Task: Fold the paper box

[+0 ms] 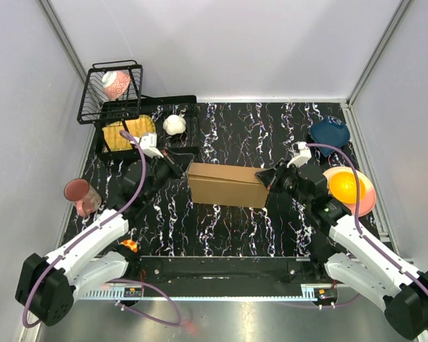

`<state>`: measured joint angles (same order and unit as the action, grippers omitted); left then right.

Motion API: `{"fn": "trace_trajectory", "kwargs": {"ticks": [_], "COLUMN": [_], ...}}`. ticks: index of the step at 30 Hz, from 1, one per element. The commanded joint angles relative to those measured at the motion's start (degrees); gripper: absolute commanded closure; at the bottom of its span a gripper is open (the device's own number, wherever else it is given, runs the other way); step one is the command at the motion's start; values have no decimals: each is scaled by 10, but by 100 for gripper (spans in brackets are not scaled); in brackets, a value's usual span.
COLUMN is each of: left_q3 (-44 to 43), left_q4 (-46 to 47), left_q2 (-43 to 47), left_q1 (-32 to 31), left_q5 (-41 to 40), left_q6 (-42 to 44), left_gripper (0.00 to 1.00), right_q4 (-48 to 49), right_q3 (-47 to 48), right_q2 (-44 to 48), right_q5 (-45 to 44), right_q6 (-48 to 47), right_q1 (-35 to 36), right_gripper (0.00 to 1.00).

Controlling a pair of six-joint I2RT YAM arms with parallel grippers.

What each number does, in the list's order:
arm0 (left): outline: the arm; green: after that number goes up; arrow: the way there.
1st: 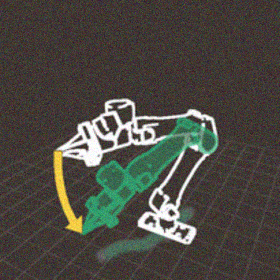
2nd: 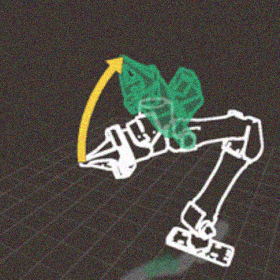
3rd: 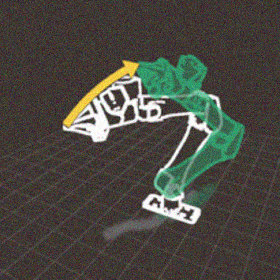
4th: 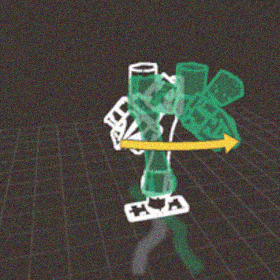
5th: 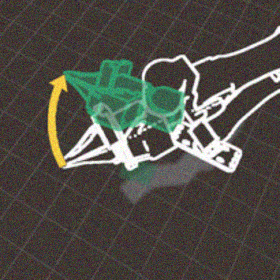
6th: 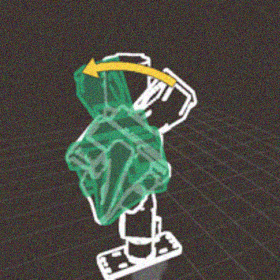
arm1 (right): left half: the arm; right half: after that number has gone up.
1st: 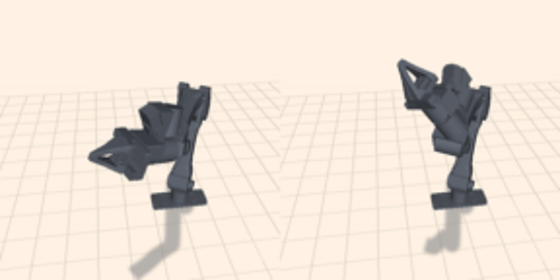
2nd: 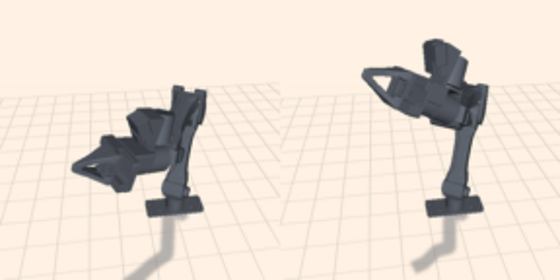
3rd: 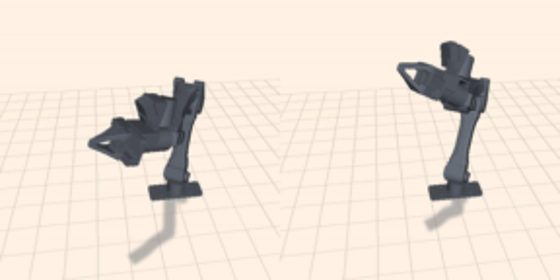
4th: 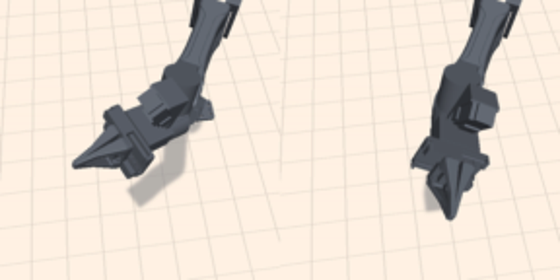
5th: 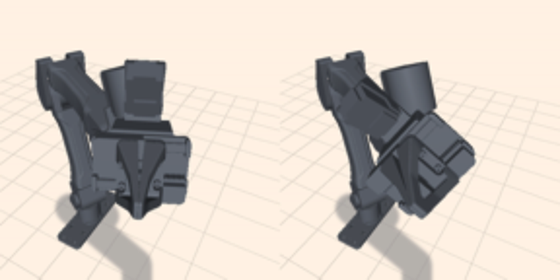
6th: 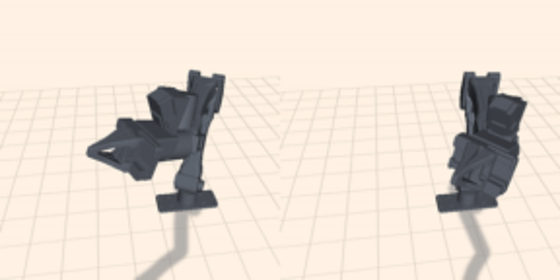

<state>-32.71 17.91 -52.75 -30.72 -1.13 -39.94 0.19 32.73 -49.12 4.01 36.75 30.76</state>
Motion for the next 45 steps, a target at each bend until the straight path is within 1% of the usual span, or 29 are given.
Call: {"fn": "trace_trajectory", "kwargs": {"ticks": [1, 5, 10, 14, 18, 21, 25, 29, 34, 37, 39, 40, 41, 42, 43, 44, 45], "left_q3": [40, 90, 161, 161, 144, 137, 140, 147, 156, 171, 191, 196, 200, 207, 213, 220, 232], "left_q4": [77, 95, 123, 93, 58, 42, 37, 35, 34, 38, 34, 28, 0, -19, -37, -72, -93], "left_q2": [-24, -35, -46, -38, -17, -10, -7, -11, -12, 5, 25, 51, 68, 86, 131, 155, 183], "left_q1": [2, 3, 2, 3, 2, 3, 2, 2, 1, -5, -28, -42, -74, -90, -106, -133, -146], "left_q5": [86, 103, 97, 82, 61, 53, 53, 52, 59, 64, 50, 38, 25, 7, -9, -17, -29], "left_q6": [-31, -58, -79, -68, -52, -46, -45, -45, -51, -59, -63, -59, -56, -54, -58, -65, -74], "left_gripper": [100, 100, 100, 100, 100, 100, 100, 100, 100, 100, 100, 100, 100, 100, 100, 100, 100], "right_q4": [-107, -109, -109, -125, -123, -121, -128, -108, -107, -106, -104, -100, -102, -105, -116, -128, -141], "right_q3": [-23, -27, -27, 1, 56, 68, 28, -61, -92, -111, -137, -146, -161, -167, -172, -173, -173], "right_q2": [-10, -9, -9, 3, 42, 48, 24, 26, 45, 56, 75, 84, 96, 124, 140, 155, 189], "right_q5": [-9, -11, -14, -21, -28, -29, -26, -28, -19, 12, 25, 40, 48, 57, 73, 78, 86], "right_q6": [-23, -23, -21, -21, -23, -30, -24, 5, 24, 45, 58, 71, 78, 83, 92, 94, 96], "right_q1": [3, 3, 3, 3, 3, 3, 3, 3, 2, 3, 3, 3, 3, 3, 3, 4, 4], "right_gripper": [100, 100, 100, 99, 96, 99, 100, 100, 100, 100, 100, 100, 100, 100, 100, 100, 100]}}
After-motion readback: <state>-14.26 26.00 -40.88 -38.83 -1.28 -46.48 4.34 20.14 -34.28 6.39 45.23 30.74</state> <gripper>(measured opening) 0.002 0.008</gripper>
